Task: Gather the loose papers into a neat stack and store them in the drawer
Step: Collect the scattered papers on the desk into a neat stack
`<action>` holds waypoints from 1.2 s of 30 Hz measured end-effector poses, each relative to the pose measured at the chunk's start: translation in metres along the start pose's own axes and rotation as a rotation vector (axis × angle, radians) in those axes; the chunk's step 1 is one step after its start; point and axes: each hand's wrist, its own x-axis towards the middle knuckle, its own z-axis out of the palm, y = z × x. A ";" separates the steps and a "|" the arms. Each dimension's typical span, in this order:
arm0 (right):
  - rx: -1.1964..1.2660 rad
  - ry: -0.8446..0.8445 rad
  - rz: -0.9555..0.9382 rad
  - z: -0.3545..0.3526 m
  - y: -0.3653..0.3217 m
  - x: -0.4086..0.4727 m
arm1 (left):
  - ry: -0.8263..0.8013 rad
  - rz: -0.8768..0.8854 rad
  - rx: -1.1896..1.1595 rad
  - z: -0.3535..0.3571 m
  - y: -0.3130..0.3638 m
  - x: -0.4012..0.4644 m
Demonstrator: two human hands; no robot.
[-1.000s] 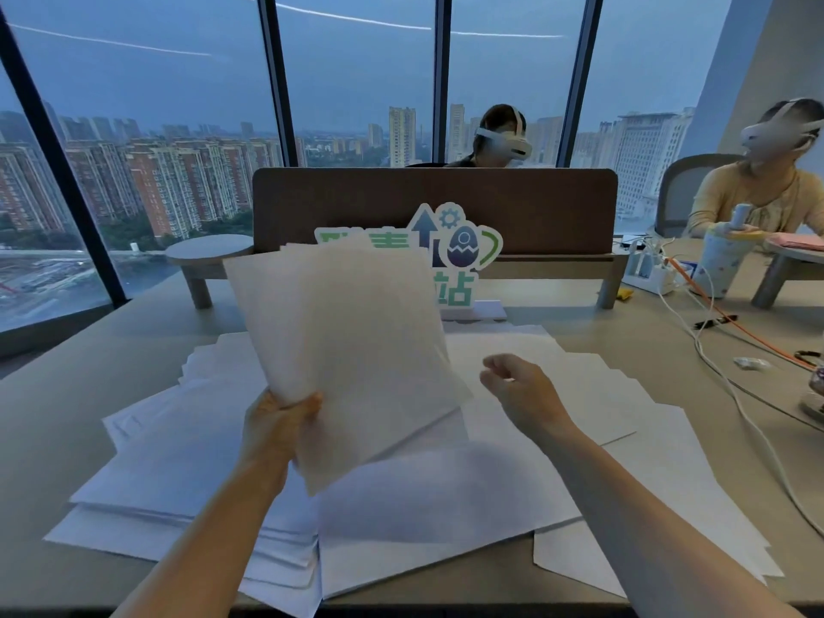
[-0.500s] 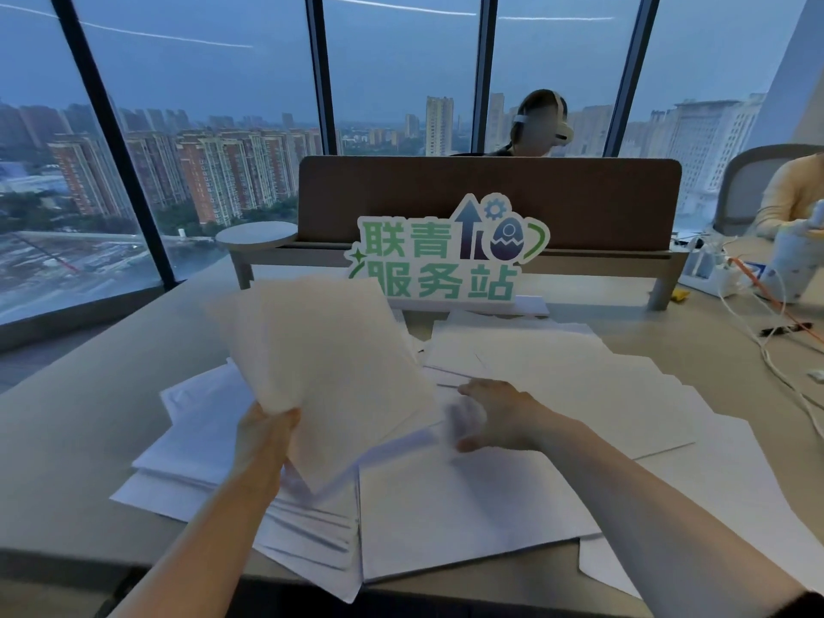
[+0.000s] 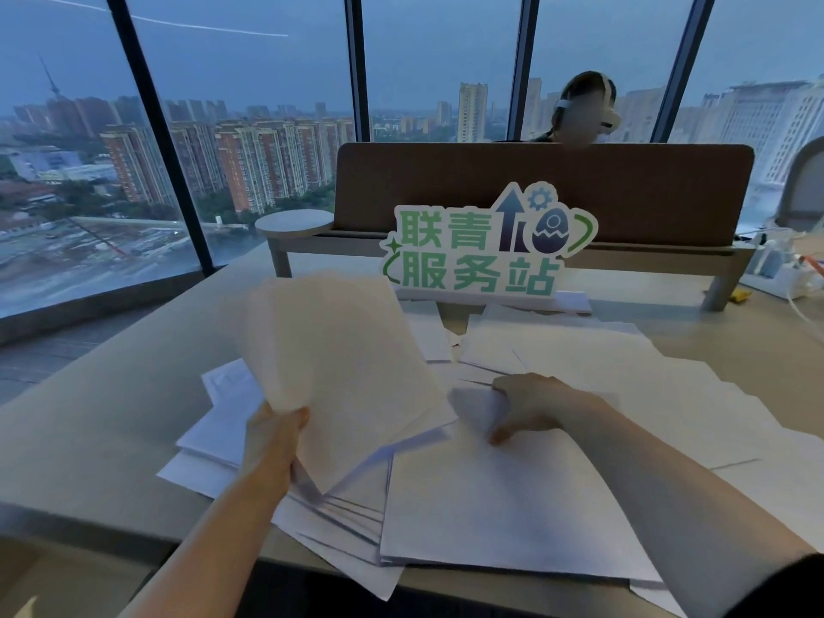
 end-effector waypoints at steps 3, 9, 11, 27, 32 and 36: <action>0.119 0.070 -0.031 0.002 0.007 -0.001 | 0.013 0.006 0.000 -0.001 0.000 0.001; 0.303 0.252 0.002 -0.007 0.033 -0.017 | 0.035 0.038 0.012 -0.005 0.004 -0.003; 0.344 0.323 0.029 -0.012 0.044 -0.024 | 0.053 0.050 0.026 -0.006 0.005 -0.003; 0.827 0.920 0.035 -0.068 0.065 -0.079 | 0.055 0.142 0.073 0.001 0.016 -0.020; 1.159 0.924 -0.025 -0.075 0.046 -0.089 | -0.051 0.166 0.020 0.010 0.020 -0.032; 1.384 0.874 -0.006 -0.068 0.024 -0.086 | -0.150 0.167 -0.012 0.020 0.022 -0.038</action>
